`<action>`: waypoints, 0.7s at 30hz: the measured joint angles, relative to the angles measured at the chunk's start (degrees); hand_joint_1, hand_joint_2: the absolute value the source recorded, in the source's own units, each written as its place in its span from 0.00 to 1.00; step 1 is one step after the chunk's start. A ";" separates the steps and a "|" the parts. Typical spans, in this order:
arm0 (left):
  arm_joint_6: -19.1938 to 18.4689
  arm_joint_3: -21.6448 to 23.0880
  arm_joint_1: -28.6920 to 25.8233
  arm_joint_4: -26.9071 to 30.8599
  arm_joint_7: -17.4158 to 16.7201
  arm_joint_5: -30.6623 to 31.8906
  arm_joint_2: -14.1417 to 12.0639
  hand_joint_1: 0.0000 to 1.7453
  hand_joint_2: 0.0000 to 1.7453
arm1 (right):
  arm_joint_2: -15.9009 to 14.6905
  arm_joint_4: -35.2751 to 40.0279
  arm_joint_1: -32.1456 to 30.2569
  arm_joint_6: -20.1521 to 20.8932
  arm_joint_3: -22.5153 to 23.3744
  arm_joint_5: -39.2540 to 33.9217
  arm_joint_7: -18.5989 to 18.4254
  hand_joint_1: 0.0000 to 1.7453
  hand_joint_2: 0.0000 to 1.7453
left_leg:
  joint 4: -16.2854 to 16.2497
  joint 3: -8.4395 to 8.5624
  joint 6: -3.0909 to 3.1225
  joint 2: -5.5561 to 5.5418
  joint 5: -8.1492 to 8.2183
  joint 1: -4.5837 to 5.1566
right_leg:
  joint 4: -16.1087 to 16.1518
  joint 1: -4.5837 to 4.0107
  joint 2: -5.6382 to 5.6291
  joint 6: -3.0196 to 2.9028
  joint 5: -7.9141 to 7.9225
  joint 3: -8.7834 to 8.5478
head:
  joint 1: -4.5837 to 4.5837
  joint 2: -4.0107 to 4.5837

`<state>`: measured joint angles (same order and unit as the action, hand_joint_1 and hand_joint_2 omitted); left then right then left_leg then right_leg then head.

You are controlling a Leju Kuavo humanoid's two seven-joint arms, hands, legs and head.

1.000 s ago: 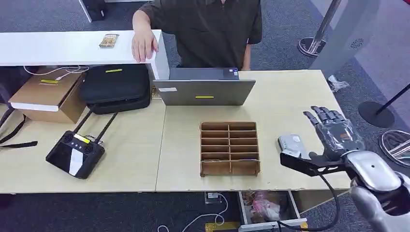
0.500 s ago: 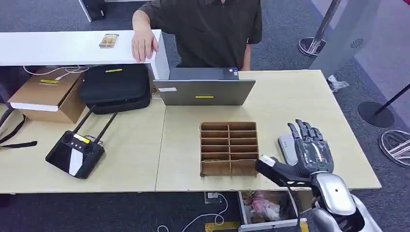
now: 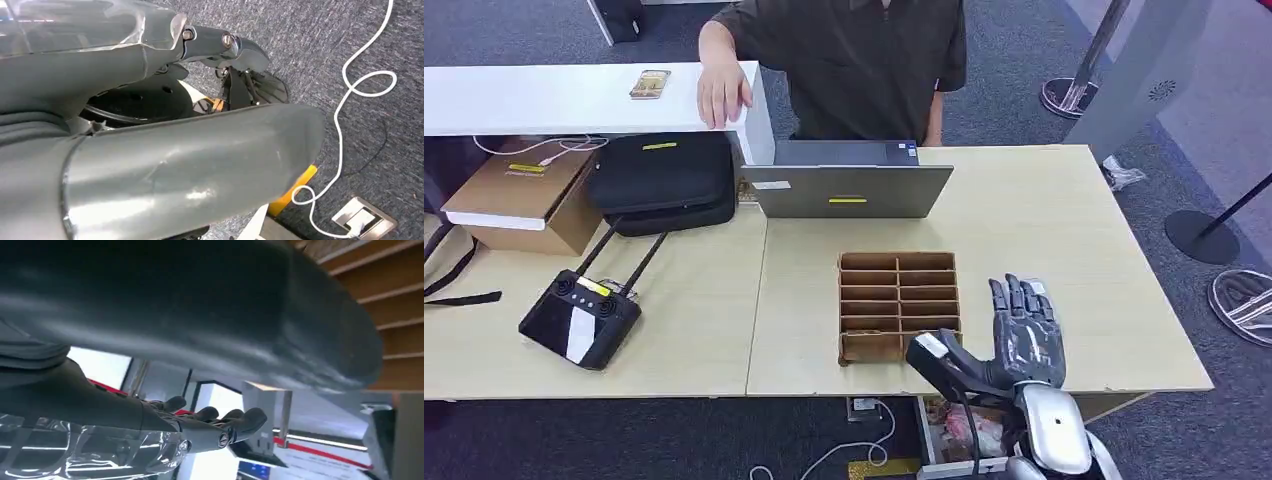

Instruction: Pass the card to the sensor for recognition and then transmit it.

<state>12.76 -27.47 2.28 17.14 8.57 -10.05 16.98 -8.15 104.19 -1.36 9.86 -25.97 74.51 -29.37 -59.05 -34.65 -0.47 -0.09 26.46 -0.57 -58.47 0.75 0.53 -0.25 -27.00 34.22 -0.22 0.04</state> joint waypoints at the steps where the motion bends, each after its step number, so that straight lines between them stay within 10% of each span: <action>1: 0.00 0.00 0.00 0.00 0.00 0.00 0.00 0.00 0.00 | 0.00 0.00 0.00 0.00 0.00 0.00 0.00 0.00 0.00 | 0.00 0.00 0.00 0.00 0.00 0.00 | 0.00 0.00 0.00 0.00 0.00 0.00 | 0.00 0.00; 9: -0.02 -0.07 -0.01 0.07 0.00 0.31 0.00 0.00 0.00 | 1.13 -0.09 -0.13 1.85 -0.02 0.61 2.01 0.00 0.00 | 0.00 0.00 0.00 0.01 0.00 0.02 | 0.00 0.00 -0.02 0.00 0.00 0.00 | 0.02 0.00; 10: -0.11 -0.13 -0.06 0.24 0.00 0.57 0.02 0.00 0.00 | 1.35 -0.26 -0.05 3.30 -0.24 1.05 3.54 0.00 1.00 | 0.00 0.00 0.00 -0.02 0.00 0.02 | 0.00 0.00 0.03 0.00 0.00 -0.01 | 0.00 0.00; 21: -0.26 -0.94 -0.06 0.59 -0.52 3.49 0.04 0.00 0.00 | 1.53 -1.11 0.06 -0.33 0.39 -0.44 3.45 0.00 1.00 | 0.00 0.01 0.00 0.01 0.00 0.01 | 0.00 0.00 0.00 0.00 0.00 0.00 | 0.00 0.00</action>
<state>12.50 -28.41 2.21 17.73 8.04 -6.56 17.03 -6.62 103.08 -1.30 9.53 -25.57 74.07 -25.92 -59.05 -34.64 -0.47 -0.09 26.46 -0.56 -58.47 0.75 0.53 -0.25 -27.00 34.22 -0.22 0.04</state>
